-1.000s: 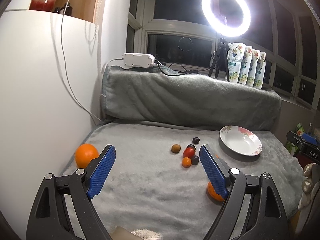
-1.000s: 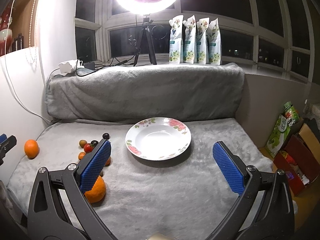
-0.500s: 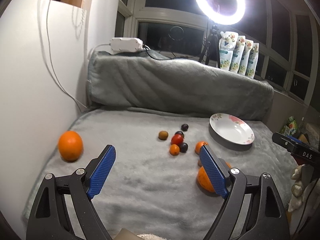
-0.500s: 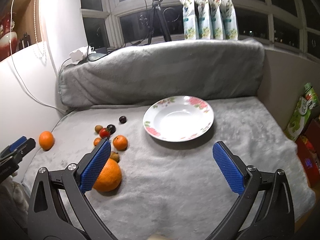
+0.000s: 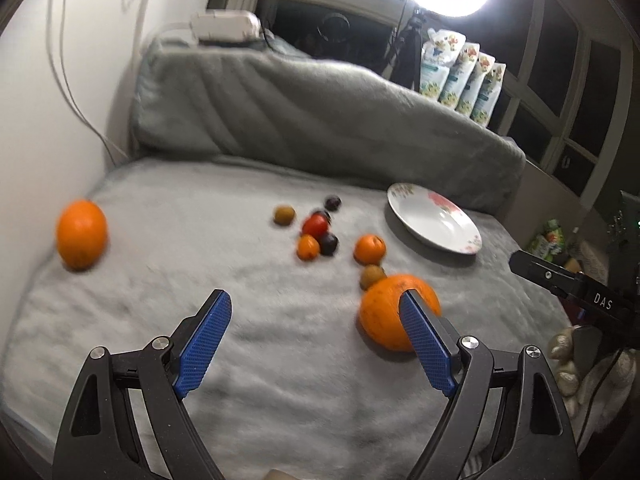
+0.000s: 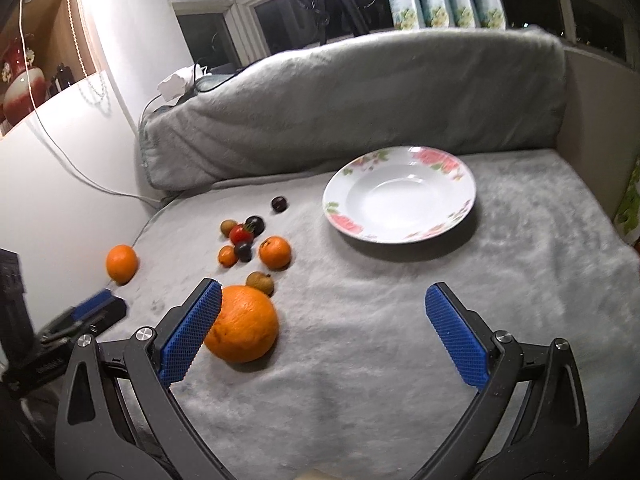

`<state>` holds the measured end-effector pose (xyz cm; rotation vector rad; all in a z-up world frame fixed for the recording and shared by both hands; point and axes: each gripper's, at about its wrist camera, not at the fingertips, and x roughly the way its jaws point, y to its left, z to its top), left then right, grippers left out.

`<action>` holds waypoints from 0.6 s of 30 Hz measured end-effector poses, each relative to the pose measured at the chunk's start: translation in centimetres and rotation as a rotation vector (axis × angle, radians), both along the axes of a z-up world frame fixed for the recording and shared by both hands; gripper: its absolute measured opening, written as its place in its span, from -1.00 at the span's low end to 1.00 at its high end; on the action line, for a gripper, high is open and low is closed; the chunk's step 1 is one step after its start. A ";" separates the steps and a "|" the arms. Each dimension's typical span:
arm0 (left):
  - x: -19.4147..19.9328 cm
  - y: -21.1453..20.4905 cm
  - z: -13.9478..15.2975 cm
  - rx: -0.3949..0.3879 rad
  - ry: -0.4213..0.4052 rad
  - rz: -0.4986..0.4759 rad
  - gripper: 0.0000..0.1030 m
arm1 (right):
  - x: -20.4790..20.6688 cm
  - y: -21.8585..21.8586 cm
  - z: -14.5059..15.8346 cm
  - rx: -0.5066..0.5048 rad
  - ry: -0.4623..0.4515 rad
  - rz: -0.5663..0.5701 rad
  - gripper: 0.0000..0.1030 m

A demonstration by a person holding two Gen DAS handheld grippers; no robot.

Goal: Organize fruits
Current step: 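Move the right gripper toward the large orange and close around it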

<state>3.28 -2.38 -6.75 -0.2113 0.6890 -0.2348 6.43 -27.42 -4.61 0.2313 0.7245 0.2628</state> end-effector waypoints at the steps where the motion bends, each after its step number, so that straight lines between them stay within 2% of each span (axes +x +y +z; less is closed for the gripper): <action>1: 0.2 0.0 -0.3 -0.016 0.015 -0.009 0.67 | 0.0 0.1 -0.1 0.006 0.007 0.007 1.00; 7: 0.7 -0.6 -2.0 -0.101 0.079 -0.076 0.64 | 0.8 1.0 -1.1 0.029 0.047 0.062 1.00; 10: 1.0 -1.1 -2.5 -0.123 0.102 -0.106 0.64 | 1.3 1.5 -1.6 0.054 0.073 0.099 1.00; 15: 1.6 -1.4 -3.3 -0.204 0.148 -0.148 0.60 | 2.1 2.2 -2.7 0.107 0.115 0.148 1.00; 17: 1.7 -1.8 -3.5 -0.212 0.159 -0.163 0.57 | 2.4 2.5 -3.2 0.134 0.141 0.167 0.90; 18: 1.8 -2.0 -3.6 -0.212 0.163 -0.176 0.48 | 2.7 2.6 -3.5 0.145 0.155 0.174 0.83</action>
